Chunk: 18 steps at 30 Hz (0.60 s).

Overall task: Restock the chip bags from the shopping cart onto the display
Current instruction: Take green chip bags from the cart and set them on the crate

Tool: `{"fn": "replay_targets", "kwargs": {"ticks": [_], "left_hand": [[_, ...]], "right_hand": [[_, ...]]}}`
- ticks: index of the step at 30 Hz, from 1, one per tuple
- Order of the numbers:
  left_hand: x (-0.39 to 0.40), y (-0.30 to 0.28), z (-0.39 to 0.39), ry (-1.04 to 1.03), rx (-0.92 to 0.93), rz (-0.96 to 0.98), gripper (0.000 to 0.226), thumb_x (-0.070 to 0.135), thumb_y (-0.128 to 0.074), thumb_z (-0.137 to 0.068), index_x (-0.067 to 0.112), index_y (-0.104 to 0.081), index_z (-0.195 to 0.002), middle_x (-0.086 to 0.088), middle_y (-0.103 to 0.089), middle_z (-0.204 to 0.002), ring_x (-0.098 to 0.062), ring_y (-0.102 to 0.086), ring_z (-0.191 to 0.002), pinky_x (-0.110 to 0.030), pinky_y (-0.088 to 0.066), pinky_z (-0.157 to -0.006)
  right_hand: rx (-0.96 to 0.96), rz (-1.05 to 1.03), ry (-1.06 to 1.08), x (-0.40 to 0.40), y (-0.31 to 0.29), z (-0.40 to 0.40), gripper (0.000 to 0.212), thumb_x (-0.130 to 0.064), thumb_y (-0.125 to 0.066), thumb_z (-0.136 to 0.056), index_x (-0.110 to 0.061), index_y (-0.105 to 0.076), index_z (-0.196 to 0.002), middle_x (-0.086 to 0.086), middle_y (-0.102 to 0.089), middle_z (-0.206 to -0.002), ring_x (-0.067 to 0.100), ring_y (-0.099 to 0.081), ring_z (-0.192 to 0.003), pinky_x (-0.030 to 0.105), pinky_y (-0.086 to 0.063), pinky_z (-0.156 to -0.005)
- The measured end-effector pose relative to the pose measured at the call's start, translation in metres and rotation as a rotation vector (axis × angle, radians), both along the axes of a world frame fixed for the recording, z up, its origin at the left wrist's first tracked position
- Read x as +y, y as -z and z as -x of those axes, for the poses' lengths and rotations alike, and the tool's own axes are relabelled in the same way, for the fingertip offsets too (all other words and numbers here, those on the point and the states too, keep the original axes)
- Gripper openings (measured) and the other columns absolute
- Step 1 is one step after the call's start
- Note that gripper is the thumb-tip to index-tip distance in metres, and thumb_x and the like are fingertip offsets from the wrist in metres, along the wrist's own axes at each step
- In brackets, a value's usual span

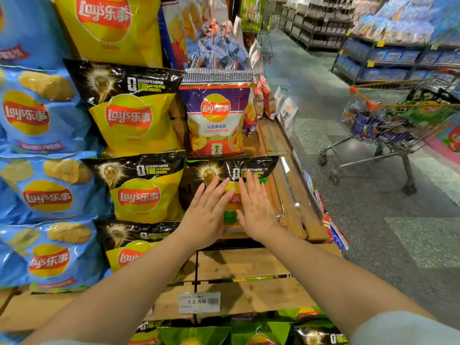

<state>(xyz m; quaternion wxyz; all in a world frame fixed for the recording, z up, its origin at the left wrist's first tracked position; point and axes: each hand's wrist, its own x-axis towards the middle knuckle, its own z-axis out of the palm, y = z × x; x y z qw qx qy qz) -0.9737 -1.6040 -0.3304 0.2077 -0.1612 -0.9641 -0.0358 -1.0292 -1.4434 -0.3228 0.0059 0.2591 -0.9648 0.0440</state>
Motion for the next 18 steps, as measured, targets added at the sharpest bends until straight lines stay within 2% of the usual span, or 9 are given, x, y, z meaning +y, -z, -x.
{"fn": "replay_targets", "kwargs": {"ticks": [2,3,5,6,7,11,14,18], "left_hand": [[0.002,0.0,0.009,-0.099,-0.066,0.041,0.092,0.023,-0.076,-0.069,0.007,-0.027,-0.145,-0.017,-0.026,-0.153,-0.032,-0.013,-0.142,-0.043,0.0,-0.115],[0.002,0.0,0.014,-0.159,-0.111,0.069,0.097,0.03,-0.074,-0.072,0.008,-0.019,-0.148,-0.018,-0.019,-0.155,-0.032,-0.006,-0.144,-0.043,0.003,-0.116],[-0.002,0.001,0.024,-0.252,-0.186,0.173,0.102,0.045,-0.059,-0.085,0.013,0.014,-0.148,-0.015,0.009,-0.158,-0.028,0.021,-0.142,-0.047,0.014,-0.114],[-0.004,0.0,0.029,-0.279,-0.229,0.204,0.097,0.05,-0.05,-0.09,0.014,0.024,-0.143,-0.012,0.019,-0.156,-0.025,0.03,-0.137,-0.048,0.017,-0.113],[-0.007,-0.002,0.034,-0.284,-0.253,0.201,0.094,0.052,-0.044,-0.092,0.016,0.026,-0.141,-0.01,0.023,-0.155,-0.024,0.033,-0.134,-0.049,0.015,-0.112],[-0.013,-0.008,0.044,-0.282,-0.335,0.085,0.086,0.054,-0.038,-0.093,0.02,0.016,-0.15,-0.001,0.035,-0.146,-0.017,0.035,-0.133,-0.053,-0.004,-0.115],[-0.004,-0.01,0.041,-0.313,-0.318,0.077,0.084,0.052,-0.04,-0.093,0.019,0.01,-0.151,-0.004,0.025,-0.155,-0.016,0.035,-0.133,-0.06,0.002,-0.112],[0.02,-0.019,0.027,-0.368,-0.245,-0.095,0.076,0.044,-0.043,-0.094,0.018,-0.003,-0.152,-0.007,0.012,-0.159,-0.021,0.021,-0.144,-0.053,0.014,-0.111]], "right_hand": [[-0.017,-0.018,0.025,0.009,0.002,0.004,0.08,-0.033,-0.04,-0.1,-0.016,0.031,-0.135,0.002,0.046,-0.136,0.019,0.042,-0.128,0.03,0.027,-0.106],[-0.033,-0.031,0.029,0.013,0.002,0.006,0.082,-0.034,-0.039,-0.1,-0.015,0.032,-0.134,0.003,0.046,-0.137,0.019,0.042,-0.128,0.03,0.025,-0.108],[-0.064,-0.055,0.011,0.018,0.002,0.012,0.084,-0.037,-0.039,-0.1,-0.013,0.034,-0.133,0.003,0.045,-0.137,0.018,0.04,-0.128,0.029,0.021,-0.112],[-0.073,-0.06,-0.002,0.019,0.001,0.015,0.083,-0.037,-0.039,-0.1,-0.014,0.034,-0.133,0.003,0.045,-0.137,0.018,0.04,-0.129,0.028,0.019,-0.112],[-0.079,-0.06,-0.014,0.019,-0.001,0.019,0.083,-0.038,-0.039,-0.1,-0.014,0.033,-0.134,0.002,0.044,-0.138,0.017,0.039,-0.129,0.028,0.019,-0.112],[-0.098,-0.083,-0.059,0.016,-0.011,0.03,0.082,-0.04,-0.037,-0.1,-0.012,0.028,-0.142,0.004,0.042,-0.14,0.017,0.037,-0.131,0.033,0.016,-0.114],[-0.122,-0.033,-0.068,0.019,-0.012,0.03,0.08,-0.039,-0.038,-0.1,-0.012,0.02,-0.148,0.001,0.039,-0.141,0.013,0.035,-0.131,0.033,0.014,-0.115],[-0.113,0.111,-0.054,0.024,-0.015,0.016,0.071,-0.036,-0.035,-0.102,-0.013,0.012,-0.15,-0.002,0.032,-0.147,0.009,0.032,-0.133,0.035,0.012,-0.118]]}}
